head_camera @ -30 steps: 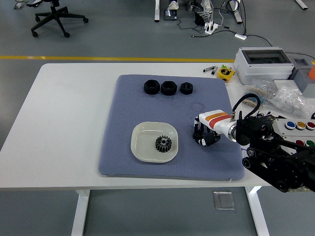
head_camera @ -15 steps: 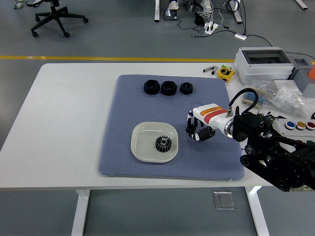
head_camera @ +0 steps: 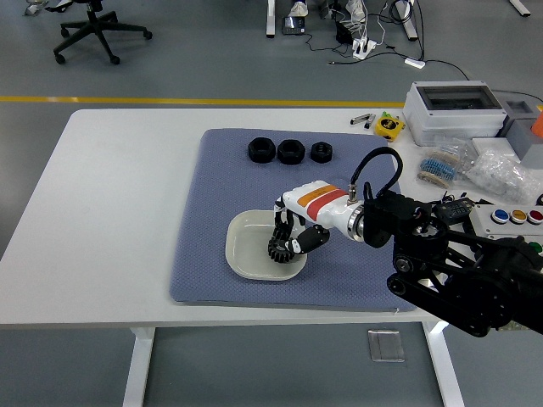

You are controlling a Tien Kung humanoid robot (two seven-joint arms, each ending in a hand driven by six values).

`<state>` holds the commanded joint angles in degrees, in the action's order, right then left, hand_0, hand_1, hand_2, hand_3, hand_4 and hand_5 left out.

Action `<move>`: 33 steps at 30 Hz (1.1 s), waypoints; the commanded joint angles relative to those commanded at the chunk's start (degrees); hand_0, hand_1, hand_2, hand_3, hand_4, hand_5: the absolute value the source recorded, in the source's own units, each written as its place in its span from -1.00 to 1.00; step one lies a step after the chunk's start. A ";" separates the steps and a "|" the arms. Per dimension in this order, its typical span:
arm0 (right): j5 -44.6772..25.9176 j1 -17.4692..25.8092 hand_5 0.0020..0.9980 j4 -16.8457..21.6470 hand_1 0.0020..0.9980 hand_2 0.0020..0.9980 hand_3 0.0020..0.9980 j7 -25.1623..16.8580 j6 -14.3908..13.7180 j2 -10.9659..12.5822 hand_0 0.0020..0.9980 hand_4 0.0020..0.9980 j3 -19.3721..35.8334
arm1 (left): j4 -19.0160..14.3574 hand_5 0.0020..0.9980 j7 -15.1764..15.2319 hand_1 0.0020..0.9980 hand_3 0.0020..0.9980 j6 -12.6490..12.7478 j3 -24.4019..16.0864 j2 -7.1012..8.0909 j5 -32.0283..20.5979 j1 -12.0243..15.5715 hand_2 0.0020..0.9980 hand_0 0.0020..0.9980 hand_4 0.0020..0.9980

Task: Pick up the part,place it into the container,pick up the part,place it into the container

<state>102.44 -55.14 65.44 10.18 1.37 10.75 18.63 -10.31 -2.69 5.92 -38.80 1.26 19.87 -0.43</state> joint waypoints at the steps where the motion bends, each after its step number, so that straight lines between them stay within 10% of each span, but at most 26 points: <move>1: -0.08 -0.26 -0.49 -0.81 -0.08 0.02 0.01 0.04 0.05 -0.43 -0.31 0.41 -0.15 | 0.00 0.60 0.03 0.57 0.20 0.02 0.01 0.00 -0.04 -0.01 0.64 0.68 0.05; 33: 2.33 -0.92 -0.37 -5.07 0.16 0.38 0.19 -0.62 -0.85 -3.22 -0.12 0.72 -1.75 | 0.00 0.60 -0.66 0.57 0.20 0.26 -1.89 0.14 2.75 0.53 0.64 0.68 0.05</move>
<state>104.76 -56.07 60.36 9.56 0.52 7.53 16.88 -10.31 -3.35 6.18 -40.69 1.40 22.62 0.10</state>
